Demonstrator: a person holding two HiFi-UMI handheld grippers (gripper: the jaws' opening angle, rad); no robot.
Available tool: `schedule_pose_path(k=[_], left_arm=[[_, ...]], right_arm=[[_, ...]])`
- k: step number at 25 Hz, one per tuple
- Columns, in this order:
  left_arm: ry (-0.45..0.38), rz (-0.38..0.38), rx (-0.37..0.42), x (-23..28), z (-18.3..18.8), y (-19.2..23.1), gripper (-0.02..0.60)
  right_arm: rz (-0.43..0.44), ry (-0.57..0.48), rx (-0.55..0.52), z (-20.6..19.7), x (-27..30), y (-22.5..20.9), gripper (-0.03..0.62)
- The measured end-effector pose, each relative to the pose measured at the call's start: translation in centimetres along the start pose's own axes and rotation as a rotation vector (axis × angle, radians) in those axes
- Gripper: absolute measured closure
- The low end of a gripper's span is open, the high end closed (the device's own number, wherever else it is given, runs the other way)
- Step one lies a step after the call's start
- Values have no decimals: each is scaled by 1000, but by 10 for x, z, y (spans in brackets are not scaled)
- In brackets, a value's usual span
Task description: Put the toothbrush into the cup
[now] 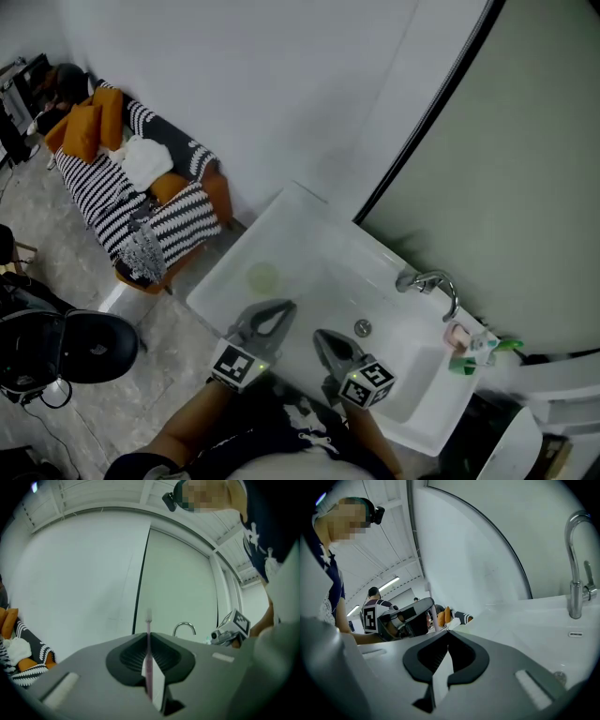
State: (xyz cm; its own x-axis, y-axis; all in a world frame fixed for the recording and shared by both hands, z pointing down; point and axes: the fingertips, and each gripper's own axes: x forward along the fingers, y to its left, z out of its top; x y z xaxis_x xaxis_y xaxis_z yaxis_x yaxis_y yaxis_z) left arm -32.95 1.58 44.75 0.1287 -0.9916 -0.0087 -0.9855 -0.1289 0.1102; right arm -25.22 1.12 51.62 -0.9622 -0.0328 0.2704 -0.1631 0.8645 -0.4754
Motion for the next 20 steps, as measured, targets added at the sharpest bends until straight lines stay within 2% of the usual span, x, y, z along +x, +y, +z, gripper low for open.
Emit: schedule_pose_path(k=[4,20], left_arm=[[8,-13,17,3,-5,12,560],[-30,-15,23,4,17,57,560]], right_arm=[[-22,-13,18,2,4,-4,592],[-61,-51,24,9,33,1,592]])
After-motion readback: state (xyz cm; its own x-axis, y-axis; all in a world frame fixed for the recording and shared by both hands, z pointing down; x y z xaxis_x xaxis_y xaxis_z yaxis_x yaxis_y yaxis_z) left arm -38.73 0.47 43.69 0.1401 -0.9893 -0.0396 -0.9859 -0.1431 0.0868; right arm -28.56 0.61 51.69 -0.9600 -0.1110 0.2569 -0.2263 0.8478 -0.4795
